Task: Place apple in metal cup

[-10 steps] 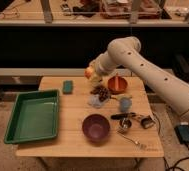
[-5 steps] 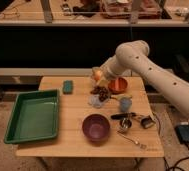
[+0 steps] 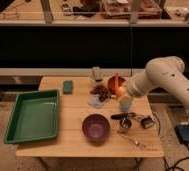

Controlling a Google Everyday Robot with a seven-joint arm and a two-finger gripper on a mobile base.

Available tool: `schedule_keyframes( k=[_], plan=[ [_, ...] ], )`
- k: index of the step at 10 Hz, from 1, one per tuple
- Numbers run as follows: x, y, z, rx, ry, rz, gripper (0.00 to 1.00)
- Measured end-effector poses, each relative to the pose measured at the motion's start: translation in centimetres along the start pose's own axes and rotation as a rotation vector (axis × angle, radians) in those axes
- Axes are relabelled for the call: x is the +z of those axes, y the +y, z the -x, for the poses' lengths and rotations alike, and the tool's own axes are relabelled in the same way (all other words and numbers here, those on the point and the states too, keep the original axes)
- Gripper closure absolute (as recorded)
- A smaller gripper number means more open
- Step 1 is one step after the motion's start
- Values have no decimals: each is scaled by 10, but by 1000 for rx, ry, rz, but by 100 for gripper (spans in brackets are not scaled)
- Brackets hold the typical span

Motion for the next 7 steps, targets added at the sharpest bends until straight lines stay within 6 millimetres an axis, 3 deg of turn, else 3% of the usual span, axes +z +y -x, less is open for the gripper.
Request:
schedule_keyframes(
  k=[2,7],
  plan=[
    [-4,-13,9,22,-7,-15,100],
    [3,-4,6,48,-34,-13,100]
  ],
)
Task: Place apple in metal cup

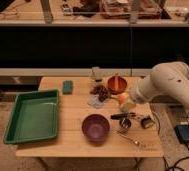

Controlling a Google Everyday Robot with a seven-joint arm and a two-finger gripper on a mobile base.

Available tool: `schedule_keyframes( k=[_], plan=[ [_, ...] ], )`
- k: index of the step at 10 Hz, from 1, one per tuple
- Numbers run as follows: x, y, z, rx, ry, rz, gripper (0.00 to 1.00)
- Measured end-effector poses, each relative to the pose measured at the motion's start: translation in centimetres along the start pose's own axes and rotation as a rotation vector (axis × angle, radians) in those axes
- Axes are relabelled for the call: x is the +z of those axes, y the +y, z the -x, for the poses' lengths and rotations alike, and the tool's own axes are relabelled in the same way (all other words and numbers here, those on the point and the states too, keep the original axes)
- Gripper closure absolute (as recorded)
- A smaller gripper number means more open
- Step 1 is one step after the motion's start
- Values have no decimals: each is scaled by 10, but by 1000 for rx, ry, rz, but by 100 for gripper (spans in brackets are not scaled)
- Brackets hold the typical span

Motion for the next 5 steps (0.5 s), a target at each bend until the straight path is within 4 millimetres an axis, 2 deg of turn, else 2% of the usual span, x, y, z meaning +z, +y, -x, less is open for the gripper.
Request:
schedule_keyframes(
  k=[1,3,5],
  plan=[
    [11,8,3,29,-24,-7,100],
    [21,12,21,78,-44,-16,100],
    [32,1,49,122,-62,-32,100]
  ],
)
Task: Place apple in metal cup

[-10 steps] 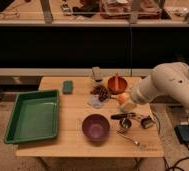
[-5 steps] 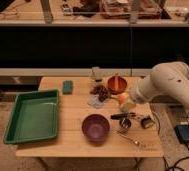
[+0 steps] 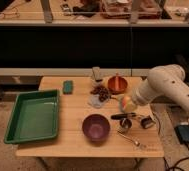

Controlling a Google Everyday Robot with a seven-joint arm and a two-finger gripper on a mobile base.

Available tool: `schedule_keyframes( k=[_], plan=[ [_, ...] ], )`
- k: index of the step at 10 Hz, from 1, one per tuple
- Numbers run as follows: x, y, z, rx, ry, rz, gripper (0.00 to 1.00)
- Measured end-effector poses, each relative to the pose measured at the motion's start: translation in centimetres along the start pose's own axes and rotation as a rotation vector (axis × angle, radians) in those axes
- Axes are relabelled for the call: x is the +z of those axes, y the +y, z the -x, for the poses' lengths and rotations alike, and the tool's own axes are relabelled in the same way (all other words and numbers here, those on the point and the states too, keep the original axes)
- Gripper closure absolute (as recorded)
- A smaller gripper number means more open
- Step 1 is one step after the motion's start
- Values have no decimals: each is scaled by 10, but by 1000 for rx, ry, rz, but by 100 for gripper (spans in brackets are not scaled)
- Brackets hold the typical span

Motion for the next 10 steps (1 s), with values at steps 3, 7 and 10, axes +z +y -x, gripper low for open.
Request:
schedule_keyframes(
  k=[3,7,10],
  plan=[
    [7,-15,28,43,-6,-36,100],
    [23,-41,52,59,3,-85,100],
    [35,-44,50,58,-3,-102,100]
  ],
)
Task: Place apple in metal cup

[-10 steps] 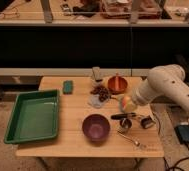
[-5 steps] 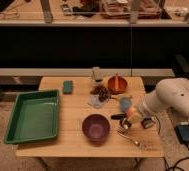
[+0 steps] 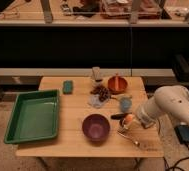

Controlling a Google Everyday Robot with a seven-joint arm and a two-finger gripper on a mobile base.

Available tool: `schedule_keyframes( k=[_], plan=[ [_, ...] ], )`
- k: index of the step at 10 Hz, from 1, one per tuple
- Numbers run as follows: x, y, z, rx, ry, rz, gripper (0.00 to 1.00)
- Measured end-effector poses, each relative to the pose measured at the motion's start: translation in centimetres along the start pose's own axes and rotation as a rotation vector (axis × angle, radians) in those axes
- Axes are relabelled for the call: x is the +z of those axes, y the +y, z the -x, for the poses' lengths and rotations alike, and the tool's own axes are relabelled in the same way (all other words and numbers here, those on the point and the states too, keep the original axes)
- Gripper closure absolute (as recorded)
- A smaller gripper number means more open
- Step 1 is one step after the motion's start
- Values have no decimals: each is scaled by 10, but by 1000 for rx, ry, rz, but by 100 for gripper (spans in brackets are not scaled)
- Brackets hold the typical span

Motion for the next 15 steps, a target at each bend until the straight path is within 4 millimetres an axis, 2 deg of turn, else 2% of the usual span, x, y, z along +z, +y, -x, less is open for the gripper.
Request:
schedule_keyframes(
  k=[4,15],
  plan=[
    [6,5,-3,-1,-13,5,100],
    [43,22,-15,-15,-59,-11,100]
  ],
)
